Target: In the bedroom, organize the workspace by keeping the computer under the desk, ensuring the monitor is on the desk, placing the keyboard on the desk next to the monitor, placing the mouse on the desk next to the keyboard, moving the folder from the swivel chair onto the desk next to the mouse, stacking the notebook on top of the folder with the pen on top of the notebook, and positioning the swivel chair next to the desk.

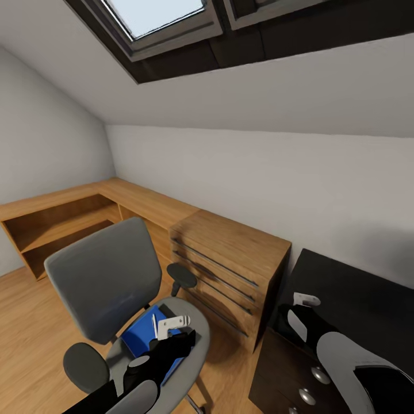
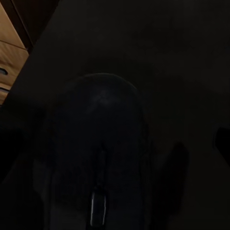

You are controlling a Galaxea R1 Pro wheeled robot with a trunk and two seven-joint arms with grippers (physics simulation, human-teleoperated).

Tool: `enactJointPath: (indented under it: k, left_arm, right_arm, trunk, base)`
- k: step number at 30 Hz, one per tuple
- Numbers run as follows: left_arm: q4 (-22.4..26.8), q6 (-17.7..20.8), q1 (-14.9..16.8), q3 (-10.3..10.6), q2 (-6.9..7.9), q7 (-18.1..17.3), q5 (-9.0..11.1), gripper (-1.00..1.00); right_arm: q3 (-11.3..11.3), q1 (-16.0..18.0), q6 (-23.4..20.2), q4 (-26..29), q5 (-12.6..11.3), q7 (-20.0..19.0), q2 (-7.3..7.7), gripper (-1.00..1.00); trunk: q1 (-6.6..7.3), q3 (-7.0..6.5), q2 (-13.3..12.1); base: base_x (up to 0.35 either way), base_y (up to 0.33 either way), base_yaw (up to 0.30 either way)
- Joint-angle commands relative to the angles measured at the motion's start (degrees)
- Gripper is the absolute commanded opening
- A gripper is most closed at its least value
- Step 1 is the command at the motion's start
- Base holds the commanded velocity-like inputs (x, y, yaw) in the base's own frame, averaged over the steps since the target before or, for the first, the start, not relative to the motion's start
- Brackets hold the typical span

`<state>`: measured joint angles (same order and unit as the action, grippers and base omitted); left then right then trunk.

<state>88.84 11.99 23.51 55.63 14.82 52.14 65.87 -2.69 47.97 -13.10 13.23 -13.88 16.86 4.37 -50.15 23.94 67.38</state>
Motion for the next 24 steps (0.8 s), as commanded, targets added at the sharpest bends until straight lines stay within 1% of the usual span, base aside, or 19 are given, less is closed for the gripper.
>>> enactJointPath:
  k: [1,3,4,24]
  left_arm:
    - [0.09,0.23,0.1,0.09,0.03,0.33,0.14,1.0]
    - [0.06,0.23,0.11,0.09,0.03,0.33,0.14,1.0]
    - [0.04,0.23,0.1,0.09,0.03,0.33,0.14,1.0]
    - [0.03,0.23,0.08,0.09,0.1,0.33,0.22,1.0]
  right_arm:
    - [-0.3,0.02,-0.35,0.13,-0.41,0.28,0.02,1.0]
    - [-0.32,0.02,-0.35,0.13,-0.43,0.28,0.02,1.0]
    - [-0.31,0.02,-0.35,0.15,-0.43,0.28,0.02,-1.0]
    - [-0.39,0.02,-0.31,0.33,-0.35,0.1,-0.07,-1.0]
  trunk:
    - [-0.23,0.25,0.46]
    - [-0.23,0.25,0.46]
    - [-0.23,0.25,0.46]
    - [-0.23,0.25,0.46]
  base:
    - [0.0,0.0,0.0]
    - [0.0,0.0,0.0]
    - [0.0,0.0,0.0]
    - [0.0,0.0,0.0]
